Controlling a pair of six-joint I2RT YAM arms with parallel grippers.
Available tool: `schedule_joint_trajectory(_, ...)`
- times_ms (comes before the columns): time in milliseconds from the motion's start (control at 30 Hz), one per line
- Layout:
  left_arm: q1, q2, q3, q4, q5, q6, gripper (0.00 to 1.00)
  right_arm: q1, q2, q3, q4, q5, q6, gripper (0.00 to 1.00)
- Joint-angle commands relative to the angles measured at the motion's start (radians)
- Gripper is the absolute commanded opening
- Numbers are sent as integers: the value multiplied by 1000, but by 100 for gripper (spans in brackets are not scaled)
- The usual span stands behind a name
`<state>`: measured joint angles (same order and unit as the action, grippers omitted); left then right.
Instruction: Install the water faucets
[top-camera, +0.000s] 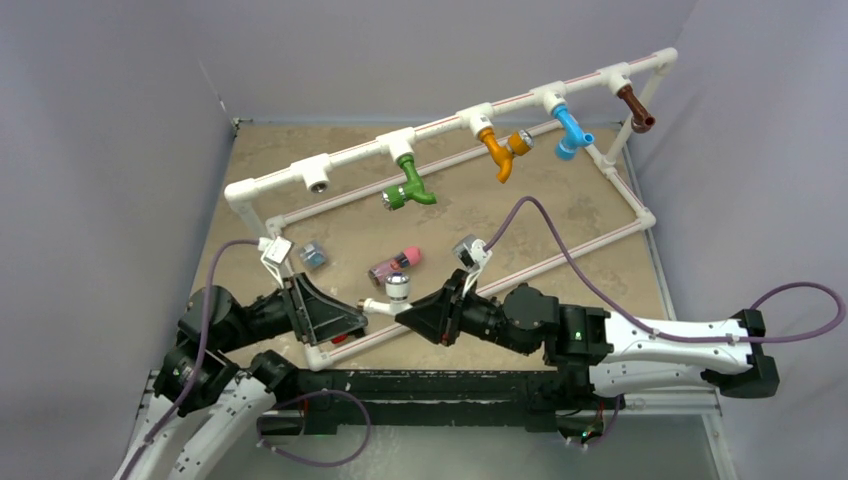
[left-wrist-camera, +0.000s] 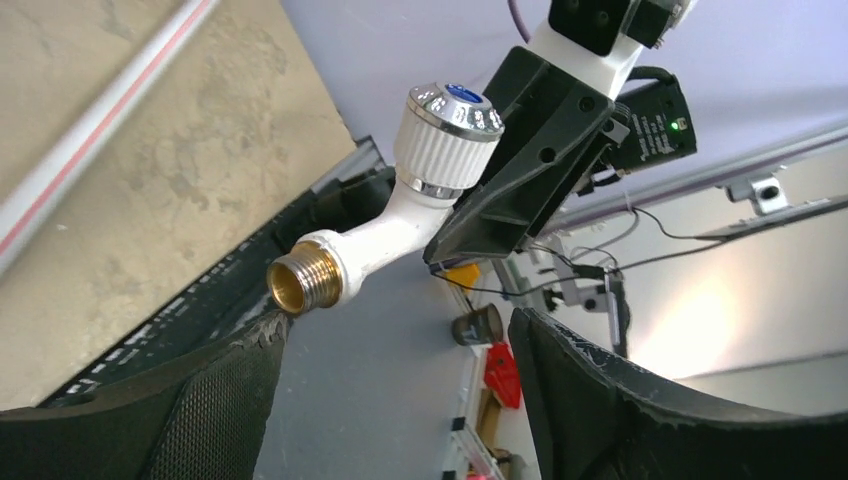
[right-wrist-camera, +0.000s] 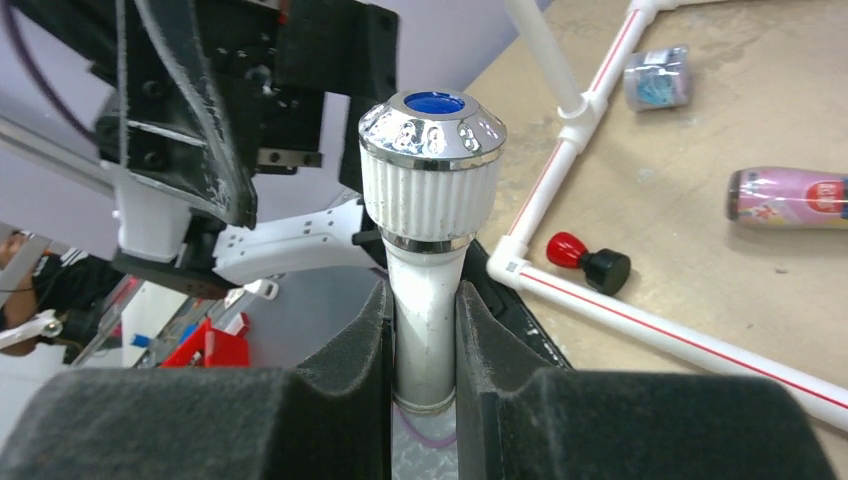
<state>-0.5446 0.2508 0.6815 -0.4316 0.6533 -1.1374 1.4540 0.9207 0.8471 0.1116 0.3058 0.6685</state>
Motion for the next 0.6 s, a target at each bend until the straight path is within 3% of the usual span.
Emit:
schedule_joint_trajectory(0, 0, 63, 163, -213, -133, 213, 81, 3, -19, 84, -67, 121, -57, 0)
schedule_joint_trajectory(233, 0, 201, 452, -428, -323, 447, 81, 3, 64, 168, -126, 222, -185, 0)
schedule_joint_trajectory(400, 1, 282, 632, -488, -475, 574, 80, 6, 121, 212, -89, 265, -298, 0)
schedule_joint_trajectory(567, 0, 363, 774, -490, -731, 675, 72, 30, 152, 230, 14, 310, -434, 0)
